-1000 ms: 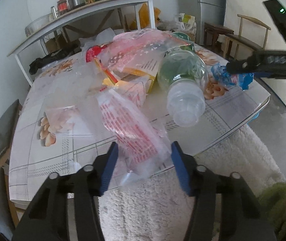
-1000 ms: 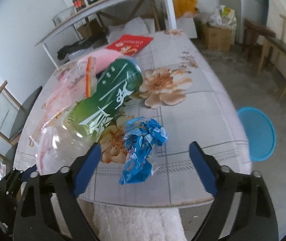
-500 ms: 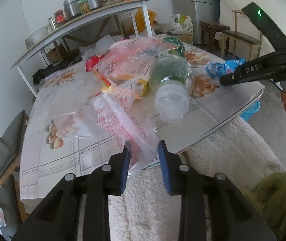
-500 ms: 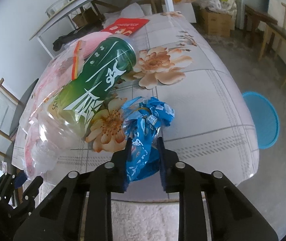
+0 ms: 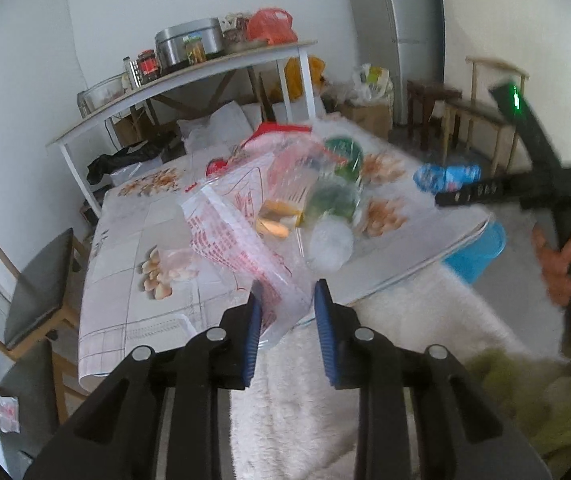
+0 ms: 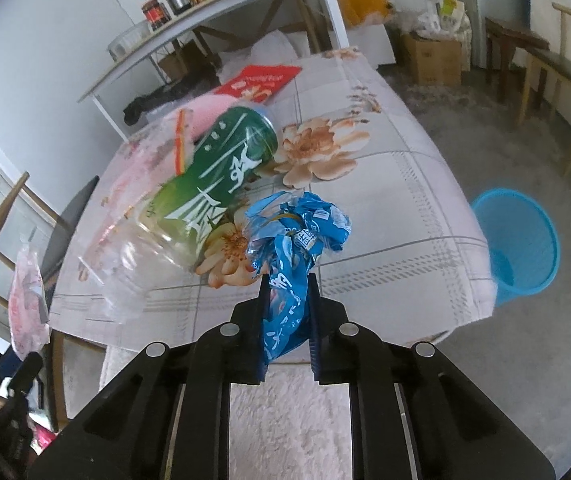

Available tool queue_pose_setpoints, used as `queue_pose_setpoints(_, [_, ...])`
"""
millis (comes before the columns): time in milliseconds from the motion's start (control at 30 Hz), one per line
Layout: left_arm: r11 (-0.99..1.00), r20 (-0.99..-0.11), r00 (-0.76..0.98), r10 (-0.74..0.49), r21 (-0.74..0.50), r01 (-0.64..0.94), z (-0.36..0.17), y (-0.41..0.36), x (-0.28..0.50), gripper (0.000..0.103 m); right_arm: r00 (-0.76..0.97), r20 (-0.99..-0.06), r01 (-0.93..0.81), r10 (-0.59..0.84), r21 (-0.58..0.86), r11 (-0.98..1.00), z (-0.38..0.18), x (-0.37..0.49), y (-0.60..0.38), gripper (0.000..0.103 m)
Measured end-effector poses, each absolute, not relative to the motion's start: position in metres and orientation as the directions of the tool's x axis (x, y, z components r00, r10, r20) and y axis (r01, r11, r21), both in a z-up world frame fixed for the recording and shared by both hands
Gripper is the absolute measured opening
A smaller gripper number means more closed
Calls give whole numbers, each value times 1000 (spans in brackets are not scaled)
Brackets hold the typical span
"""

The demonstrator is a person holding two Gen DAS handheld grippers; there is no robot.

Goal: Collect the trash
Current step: 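Carry both items to the blue wastebasket and open both grippers over it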

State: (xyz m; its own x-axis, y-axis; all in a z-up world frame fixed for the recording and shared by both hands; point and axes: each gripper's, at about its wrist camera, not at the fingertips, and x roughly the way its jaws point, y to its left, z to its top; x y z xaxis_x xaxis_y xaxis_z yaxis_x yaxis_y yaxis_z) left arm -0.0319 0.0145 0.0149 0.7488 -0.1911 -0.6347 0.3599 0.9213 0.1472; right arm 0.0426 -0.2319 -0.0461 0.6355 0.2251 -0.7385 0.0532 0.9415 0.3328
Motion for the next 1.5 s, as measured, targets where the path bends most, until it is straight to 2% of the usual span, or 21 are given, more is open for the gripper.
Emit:
queue_pose_setpoints(200, [873, -545, 732, -410, -3, 487, 60, -12, -23, 25, 708, -682, 96, 182, 348, 933, -18, 22, -266, 14])
queue_pose_setpoints(333, [770, -502, 626, -596, -137, 623, 84, -57, 14, 25, 749, -656, 195, 92, 352, 915, -7, 9, -310, 14])
queue_pose_setpoints(500, [588, -594, 280, -755, -423, 689, 77, -155, 98, 25, 727, -686, 373, 6, 403, 836, -32, -12, -375, 14])
queue_pose_setpoints(700, [520, -736, -25, -677, -502, 691, 22, -297, 174, 26, 660, -751, 507, 10, 456, 732, -81, -3, -442, 14])
queue_pose_setpoints(867, [535, -825, -89, -558, -440, 721, -29, -391, 205, 27, 642, -763, 556, 72, 528, 642, -119, 35, -497, 17])
queue_pose_setpoints(933, [535, -838, -91, -538, -423, 732, -43, -427, 217, 31, 646, -762, 584, 46, 531, 614, -130, 49, -520, 18])
queue_pose_setpoints(967, [546, -844, -64, -533, -400, 736, -51, -446, 222, 43, 642, -766, 605, 23, 525, 598, -138, 58, -532, 27])
queue_pose_setpoints(1000, [551, -845, -48, -533, -390, 738, -57, -456, 225, 60, 645, -764, 612, 12, 525, 591, -144, 64, -539, 43])
queue_pose_setpoints(1067, [562, -846, -18, -532, -369, 741, -70, -476, 230, 72, 628, -776, 648, -53, 484, 588, -162, 78, -560, 64])
queue_pose_setpoints(1167, [601, -852, -25, -522, -389, 698, -91, -488, 236, 78, 597, -800, 679, -60, 464, 569, -183, 76, -570, 65])
queue_pose_setpoints(1300, [584, -836, -37, -547, -413, 698, -85, -478, 231, 84, 594, -802, 688, -60, 467, 555, -189, 50, -568, 67])
queue_pose_setpoints(1500, [563, -792, 90, -604, -344, 752, -39, -435, 212, 94, 598, -799, 685, -58, 472, 555, -172, 21, -553, 70])
